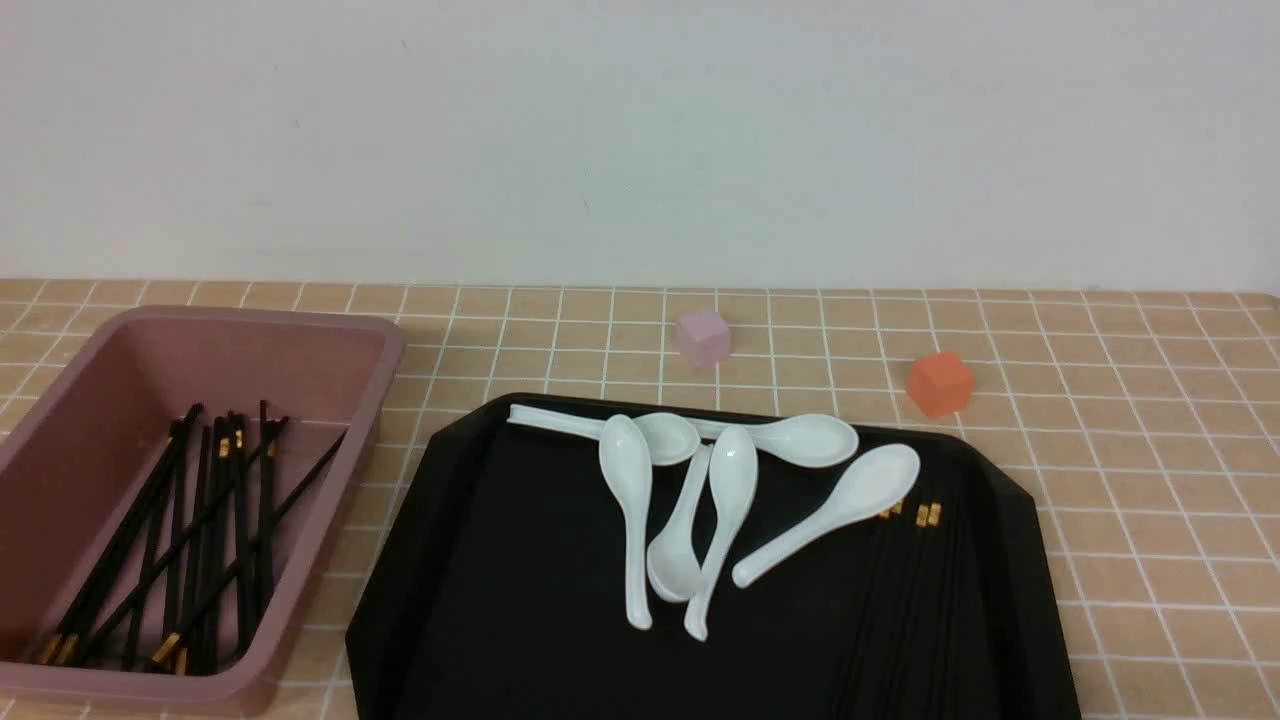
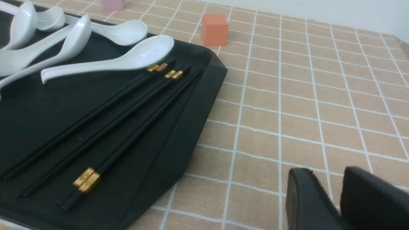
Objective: On brown tablecloth take chopsticks from black tray and put them in box.
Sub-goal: 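Move the gripper over the chopsticks on the black tray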
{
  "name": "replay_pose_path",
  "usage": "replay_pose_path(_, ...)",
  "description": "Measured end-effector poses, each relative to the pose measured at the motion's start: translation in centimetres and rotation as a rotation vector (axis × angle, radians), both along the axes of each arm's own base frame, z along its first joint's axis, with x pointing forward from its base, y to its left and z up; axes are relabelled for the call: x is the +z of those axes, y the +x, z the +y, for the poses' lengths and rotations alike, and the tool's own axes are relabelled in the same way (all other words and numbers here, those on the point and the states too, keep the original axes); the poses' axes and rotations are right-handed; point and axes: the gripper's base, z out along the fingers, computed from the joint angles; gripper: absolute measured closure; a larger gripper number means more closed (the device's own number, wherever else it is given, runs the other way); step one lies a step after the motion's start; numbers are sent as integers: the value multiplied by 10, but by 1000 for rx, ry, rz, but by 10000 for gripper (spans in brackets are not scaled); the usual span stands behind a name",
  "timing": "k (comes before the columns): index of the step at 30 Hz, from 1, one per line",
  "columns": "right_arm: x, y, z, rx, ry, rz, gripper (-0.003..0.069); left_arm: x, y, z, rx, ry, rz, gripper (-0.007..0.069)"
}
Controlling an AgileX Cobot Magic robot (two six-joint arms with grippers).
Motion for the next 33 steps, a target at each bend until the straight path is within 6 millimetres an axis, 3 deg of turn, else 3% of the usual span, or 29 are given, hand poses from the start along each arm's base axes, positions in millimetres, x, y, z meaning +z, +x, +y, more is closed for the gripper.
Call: replay_pose_path(33,0,0,0,0,0,0,423,0,0,0,0,0,0,386)
